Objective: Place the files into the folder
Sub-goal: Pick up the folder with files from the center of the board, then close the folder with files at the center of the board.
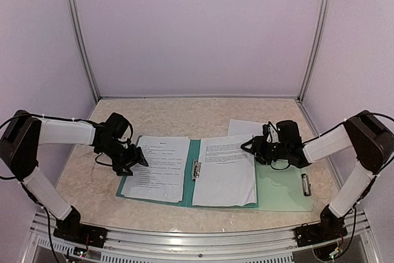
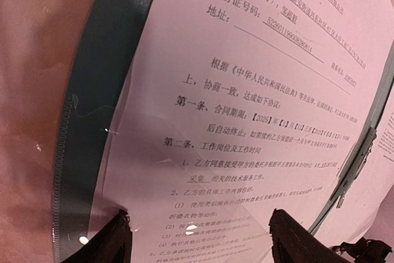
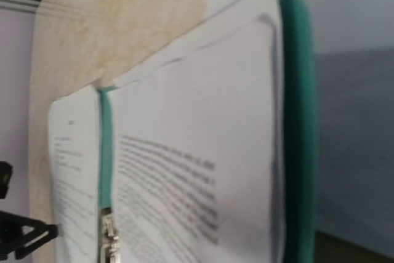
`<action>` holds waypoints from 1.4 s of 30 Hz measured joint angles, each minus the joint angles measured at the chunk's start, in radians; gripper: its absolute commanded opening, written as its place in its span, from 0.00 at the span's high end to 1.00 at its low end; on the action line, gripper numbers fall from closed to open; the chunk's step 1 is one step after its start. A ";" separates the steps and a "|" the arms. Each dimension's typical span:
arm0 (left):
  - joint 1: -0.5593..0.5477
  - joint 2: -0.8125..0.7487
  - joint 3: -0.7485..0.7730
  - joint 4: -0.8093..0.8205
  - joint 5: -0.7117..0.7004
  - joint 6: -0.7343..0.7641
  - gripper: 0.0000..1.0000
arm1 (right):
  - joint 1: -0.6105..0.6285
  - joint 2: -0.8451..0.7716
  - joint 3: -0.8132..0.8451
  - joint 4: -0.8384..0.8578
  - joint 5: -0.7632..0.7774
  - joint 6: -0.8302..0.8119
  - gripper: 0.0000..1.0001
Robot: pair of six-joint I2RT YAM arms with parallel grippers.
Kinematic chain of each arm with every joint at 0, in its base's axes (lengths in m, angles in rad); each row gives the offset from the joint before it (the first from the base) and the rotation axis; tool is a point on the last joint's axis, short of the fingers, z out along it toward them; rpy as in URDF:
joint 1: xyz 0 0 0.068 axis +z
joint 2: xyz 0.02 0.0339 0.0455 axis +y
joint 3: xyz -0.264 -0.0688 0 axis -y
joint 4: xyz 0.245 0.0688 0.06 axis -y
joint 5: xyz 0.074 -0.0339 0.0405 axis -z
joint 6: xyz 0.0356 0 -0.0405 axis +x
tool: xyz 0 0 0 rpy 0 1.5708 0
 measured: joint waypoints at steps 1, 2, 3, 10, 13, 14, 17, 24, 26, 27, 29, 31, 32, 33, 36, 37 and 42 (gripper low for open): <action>-0.001 0.001 0.001 0.001 0.000 0.000 0.26 | 0.000 -0.011 0.005 -0.009 -0.005 -0.004 0.49; -0.002 0.002 0.002 0.001 0.000 0.000 0.26 | 0.000 -0.021 0.012 -0.022 -0.010 -0.010 0.49; -0.003 0.003 0.003 0.001 0.000 0.000 0.26 | 0.000 -0.032 0.021 -0.035 -0.014 -0.016 0.49; -0.017 0.010 0.010 0.009 0.001 -0.002 0.26 | 0.009 -0.085 0.093 -0.104 -0.046 -0.051 0.47; -0.020 0.014 0.013 0.011 0.003 -0.004 0.26 | 0.042 -0.087 0.148 -0.140 -0.058 -0.071 0.41; -0.020 0.016 0.015 0.011 0.005 -0.004 0.26 | 0.054 -0.087 0.163 -0.148 -0.061 -0.074 0.40; -0.021 0.020 0.019 0.013 0.010 -0.004 0.26 | 0.093 -0.087 0.218 -0.169 -0.069 -0.090 0.35; -0.032 0.033 0.031 0.019 0.016 -0.004 0.26 | 0.154 -0.087 0.340 -0.249 -0.071 -0.132 0.23; -0.036 0.036 0.033 0.022 0.018 -0.004 0.26 | 0.169 -0.087 0.376 -0.284 -0.069 -0.145 0.22; -0.037 0.037 0.034 0.023 0.019 -0.004 0.26 | 0.175 -0.087 0.392 -0.296 -0.068 -0.150 0.21; -0.039 0.039 0.035 0.027 0.022 -0.004 0.26 | 0.186 -0.087 0.420 -0.319 -0.068 -0.156 0.18; -0.039 0.040 0.035 0.029 0.024 -0.004 0.26 | 0.195 -0.087 0.439 -0.335 -0.069 -0.161 0.14; -0.039 0.040 0.035 0.029 0.024 -0.004 0.26 | 0.201 -0.086 0.448 -0.340 -0.069 -0.164 0.13; -0.039 0.040 0.035 0.030 0.024 -0.004 0.26 | 0.204 -0.086 0.454 -0.344 -0.069 -0.165 0.11; -0.039 0.040 0.035 0.030 0.025 -0.004 0.26 | 0.224 -0.081 0.480 -0.351 -0.073 -0.170 0.09; -0.039 0.040 0.035 0.030 0.025 -0.004 0.26 | 0.232 -0.077 0.490 -0.351 -0.076 -0.171 0.08; -0.040 0.040 0.037 0.029 0.025 -0.003 0.26 | 0.267 -0.047 0.538 -0.351 -0.090 -0.169 0.07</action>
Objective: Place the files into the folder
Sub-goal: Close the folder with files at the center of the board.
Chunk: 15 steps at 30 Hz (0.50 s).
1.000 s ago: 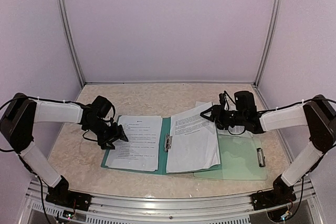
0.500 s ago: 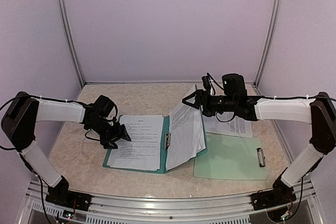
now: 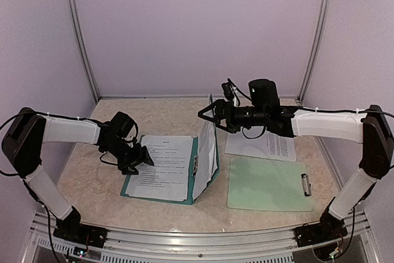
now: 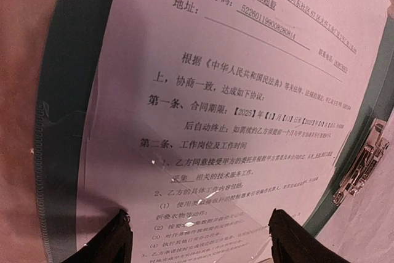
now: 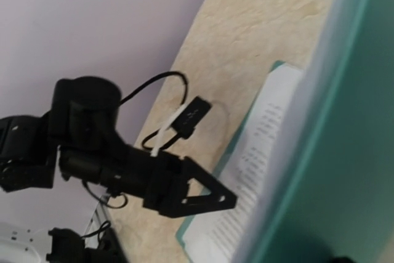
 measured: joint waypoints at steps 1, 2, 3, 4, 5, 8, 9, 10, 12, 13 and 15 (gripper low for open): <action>0.000 0.000 0.001 0.000 0.000 0.000 0.26 | 0.006 0.006 0.006 0.000 -0.002 0.000 0.07; 0.000 0.001 0.001 0.000 0.000 0.000 0.26 | 0.013 0.013 0.014 0.000 -0.005 0.000 0.07; 0.000 0.001 0.001 0.000 0.000 0.000 0.26 | 0.019 0.020 0.019 0.001 -0.009 0.002 0.07; -0.001 0.001 0.001 0.000 0.000 0.000 0.26 | 0.022 0.024 0.022 0.004 -0.013 0.003 0.07; -0.001 0.001 0.001 0.000 0.000 0.000 0.26 | 0.026 0.030 0.022 0.006 -0.017 0.006 0.07; -0.001 0.001 0.001 0.000 0.000 0.000 0.26 | 0.028 0.043 0.023 0.017 -0.025 0.016 0.07; -0.001 0.001 0.001 0.000 0.000 0.000 0.26 | 0.028 0.048 0.023 0.024 -0.028 0.019 0.07; -0.001 0.001 0.001 0.000 0.000 0.000 0.27 | 0.029 0.055 0.023 0.032 -0.032 0.022 0.07; -0.001 0.001 0.001 0.000 0.000 0.000 0.26 | 0.035 0.067 0.023 0.056 -0.039 0.030 0.06; -0.001 0.001 0.001 0.000 0.000 0.000 0.26 | 0.038 0.072 0.023 0.068 -0.042 0.035 0.06; -0.001 0.001 0.001 0.000 0.000 0.000 0.27 | 0.047 0.087 0.028 0.095 -0.052 0.046 0.05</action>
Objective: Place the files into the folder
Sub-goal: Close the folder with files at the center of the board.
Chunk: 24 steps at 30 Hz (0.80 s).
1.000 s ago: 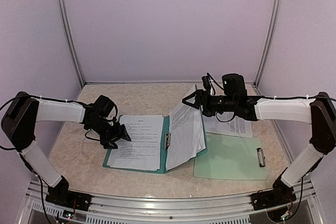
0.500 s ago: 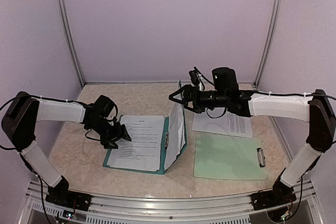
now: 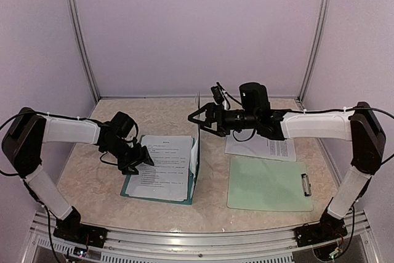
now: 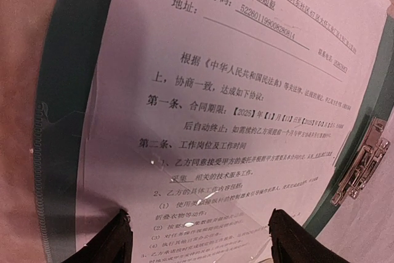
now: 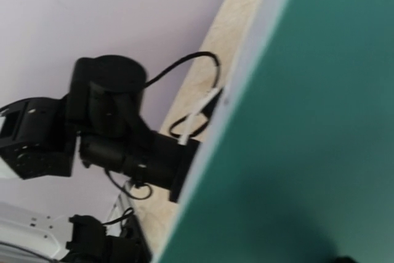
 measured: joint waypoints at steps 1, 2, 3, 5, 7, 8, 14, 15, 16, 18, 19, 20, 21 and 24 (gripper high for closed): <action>0.000 0.000 0.000 0.000 0.000 0.000 0.27 | 0.006 0.008 0.008 0.008 -0.005 0.003 0.05; 0.000 0.000 0.000 0.000 0.000 0.000 0.27 | 0.012 0.016 0.017 0.017 -0.009 0.006 0.05; 0.000 0.000 0.000 0.000 0.000 0.000 0.27 | 0.019 0.024 0.027 0.026 -0.013 0.009 0.04; 0.000 0.000 0.000 0.000 0.000 0.000 0.26 | 0.029 0.039 0.051 0.040 -0.020 0.013 0.03; 0.000 0.000 0.000 0.000 0.000 0.000 0.27 | 0.036 0.055 0.071 0.053 -0.028 0.021 0.02; 0.000 0.000 0.000 0.000 0.000 0.000 0.27 | 0.039 0.064 0.082 0.060 -0.032 0.024 0.02; 0.002 -0.001 0.000 0.000 -0.001 0.000 0.26 | 0.051 0.126 0.107 0.115 -0.053 0.042 0.01; 0.005 -0.003 -0.001 0.000 0.000 0.000 0.26 | 0.053 0.140 0.107 0.129 -0.057 0.048 0.01; 0.008 -0.004 -0.003 0.000 0.000 0.000 0.26 | 0.054 0.154 0.107 0.141 -0.061 0.055 0.01; 0.014 -0.013 -0.009 -0.002 -0.002 0.001 0.27 | 0.056 0.183 0.107 0.167 -0.069 0.069 0.01; 0.022 -0.021 -0.015 -0.007 -0.003 0.001 0.27 | 0.058 0.199 0.107 0.183 -0.074 0.078 0.01; 0.026 -0.027 -0.019 -0.011 -0.005 0.001 0.27 | 0.060 0.214 0.108 0.196 -0.078 0.085 0.01; 0.035 -0.035 -0.024 -0.016 -0.005 0.003 0.26 | 0.062 0.230 0.108 0.213 -0.082 0.095 0.01; 0.059 -0.062 -0.035 -0.029 -0.006 0.005 0.26 | 0.066 0.260 0.108 0.252 -0.093 0.119 0.01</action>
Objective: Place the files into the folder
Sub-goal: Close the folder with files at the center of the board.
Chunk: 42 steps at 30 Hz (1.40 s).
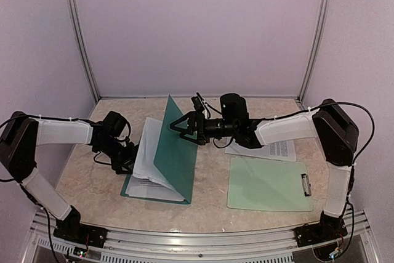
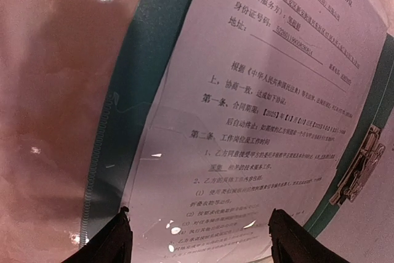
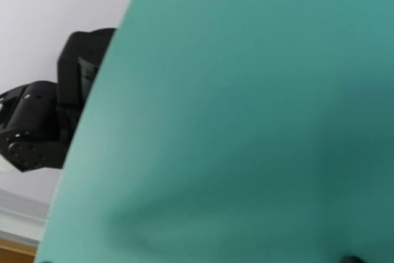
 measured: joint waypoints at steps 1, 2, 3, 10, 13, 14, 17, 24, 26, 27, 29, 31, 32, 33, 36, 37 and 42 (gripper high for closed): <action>0.008 -0.009 -0.003 -0.005 -0.002 0.002 0.26 | 0.000 0.008 0.000 0.012 -0.002 0.006 0.01; 0.014 -0.016 -0.004 -0.010 -0.003 0.003 0.26 | 0.000 0.014 0.000 0.020 -0.003 0.009 0.01; 0.023 -0.026 -0.006 -0.018 -0.006 0.005 0.26 | 0.000 0.019 0.000 0.021 -0.003 0.010 0.01; 0.098 -0.164 -0.007 -0.136 -0.082 0.027 0.22 | 0.002 0.068 0.049 -0.021 0.021 -0.034 0.04; 0.122 -0.221 0.004 -0.196 -0.141 0.031 0.21 | 0.006 0.105 0.077 -0.044 0.030 -0.053 0.06; 0.130 -0.244 0.009 -0.220 -0.170 0.031 0.21 | 0.008 0.118 0.084 -0.053 0.035 -0.060 0.06; 0.156 -0.313 0.026 -0.267 -0.227 0.031 0.21 | 0.019 0.166 0.111 -0.103 0.057 -0.090 0.08; 0.160 -0.390 0.050 -0.268 -0.261 0.008 0.22 | 0.044 0.267 0.164 -0.224 0.116 -0.156 0.11; 0.138 -0.400 0.052 -0.260 -0.261 0.003 0.22 | 0.046 0.269 0.177 -0.248 0.137 -0.180 0.11; 0.122 -0.404 0.053 -0.251 -0.260 0.002 0.22 | 0.046 0.269 0.188 -0.264 0.151 -0.195 0.11; 0.086 -0.405 0.062 -0.230 -0.255 -0.002 0.22 | 0.046 0.268 0.195 -0.287 0.171 -0.219 0.10; 0.057 -0.398 0.071 -0.202 -0.247 -0.006 0.22 | 0.046 0.263 0.185 -0.286 0.180 -0.240 0.07; 0.042 -0.390 0.076 -0.183 -0.239 -0.010 0.22 | 0.046 0.251 0.171 -0.283 0.182 -0.251 0.06; 0.029 -0.377 0.081 -0.165 -0.231 -0.018 0.22 | 0.046 0.232 0.150 -0.282 0.184 -0.260 0.05; -0.005 -0.325 0.083 -0.095 -0.204 -0.035 0.21 | 0.046 0.139 0.067 -0.288 0.205 -0.283 0.04; -0.018 -0.303 0.083 -0.073 -0.196 -0.040 0.22 | 0.045 0.096 0.034 -0.296 0.217 -0.292 0.04; -0.094 -0.180 0.110 0.030 -0.141 -0.057 0.22 | 0.026 -0.171 -0.117 -0.370 0.332 -0.327 0.04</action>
